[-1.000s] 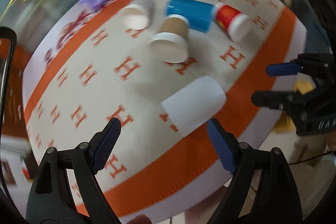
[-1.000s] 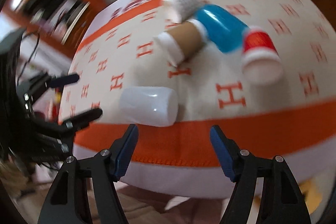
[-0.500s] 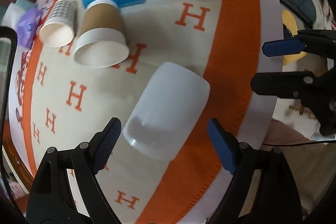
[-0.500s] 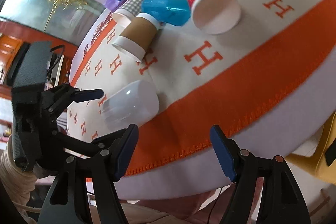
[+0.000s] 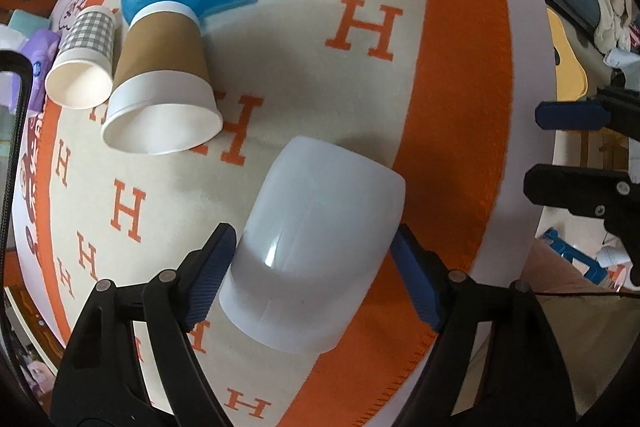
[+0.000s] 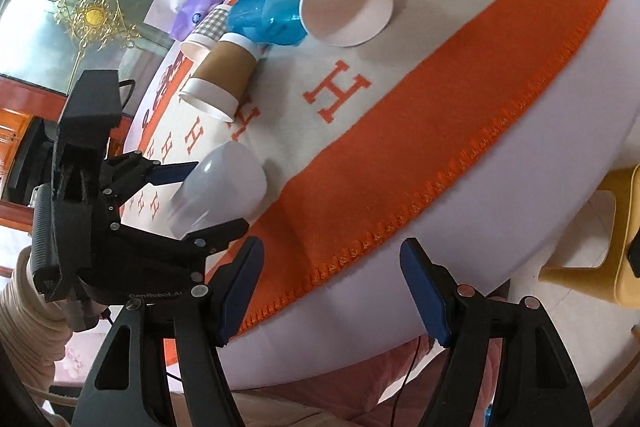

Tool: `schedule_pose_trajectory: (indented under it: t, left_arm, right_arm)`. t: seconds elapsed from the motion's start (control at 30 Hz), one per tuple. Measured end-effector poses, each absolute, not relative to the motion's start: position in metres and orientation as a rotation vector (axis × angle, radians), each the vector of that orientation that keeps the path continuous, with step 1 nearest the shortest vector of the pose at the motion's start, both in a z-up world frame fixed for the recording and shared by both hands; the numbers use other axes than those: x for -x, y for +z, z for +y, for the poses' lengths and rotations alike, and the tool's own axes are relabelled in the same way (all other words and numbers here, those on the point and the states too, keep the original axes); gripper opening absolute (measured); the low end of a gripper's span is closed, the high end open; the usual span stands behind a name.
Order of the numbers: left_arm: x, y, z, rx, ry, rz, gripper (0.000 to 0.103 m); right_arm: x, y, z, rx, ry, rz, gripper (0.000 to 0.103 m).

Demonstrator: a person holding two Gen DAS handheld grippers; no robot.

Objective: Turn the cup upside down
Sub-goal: 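Grasp the white cup with the left tool while the right tool releases it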

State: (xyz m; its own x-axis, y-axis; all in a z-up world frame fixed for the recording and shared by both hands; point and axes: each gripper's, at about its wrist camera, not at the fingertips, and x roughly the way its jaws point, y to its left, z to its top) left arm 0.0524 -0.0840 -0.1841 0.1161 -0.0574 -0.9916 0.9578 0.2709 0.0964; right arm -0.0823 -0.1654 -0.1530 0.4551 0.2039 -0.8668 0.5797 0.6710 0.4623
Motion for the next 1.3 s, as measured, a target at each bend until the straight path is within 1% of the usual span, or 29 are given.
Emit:
schedule_pose_trajectory:
  t: [0.27, 0.37, 0.5, 0.6, 0.73, 0.83, 1.03, 1.3]
  left_arm:
    - [-0.062, -0.154, -0.066, -0.813, -0.919, 1.169, 0.074]
    - [-0.072, -0.141, -0.056, -0.668, -0.876, 1.158, 0.074]
    - [-0.092, -0.129, -0.033, -0.392, -0.767, 1.143, 0.073]
    - [-0.105, -0.131, -0.016, -0.199, -0.664, 1.127, 0.072]
    - [-0.114, -0.143, -0.005, -0.072, -0.556, 1.123, 0.072]
    - [-0.111, -0.155, -0.004, -0.065, -0.505, 1.156, 0.071]
    - [-0.095, -0.176, -0.013, -0.154, -0.496, 1.246, 0.07]
    - [-0.104, -0.178, -0.033, -0.287, -0.509, 1.339, 0.07]
  right_arm:
    - [0.074, -0.147, -0.164, -0.824, -0.223, 1.109, 0.072]
    - [0.068, -0.142, -0.167, -0.806, -0.196, 1.121, 0.072]
    - [0.063, -0.137, -0.174, -0.778, -0.151, 1.136, 0.072]
    - [0.056, -0.135, -0.181, -0.736, -0.099, 1.164, 0.072]
    - [0.045, -0.14, -0.189, -0.67, -0.058, 1.222, 0.072]
    - [0.039, -0.142, -0.195, -0.63, -0.022, 1.26, 0.072]
    - [0.032, -0.145, -0.202, -0.55, 0.043, 1.308, 0.072]
    - [0.029, -0.151, -0.213, -0.571, 0.075, 1.307, 0.072]
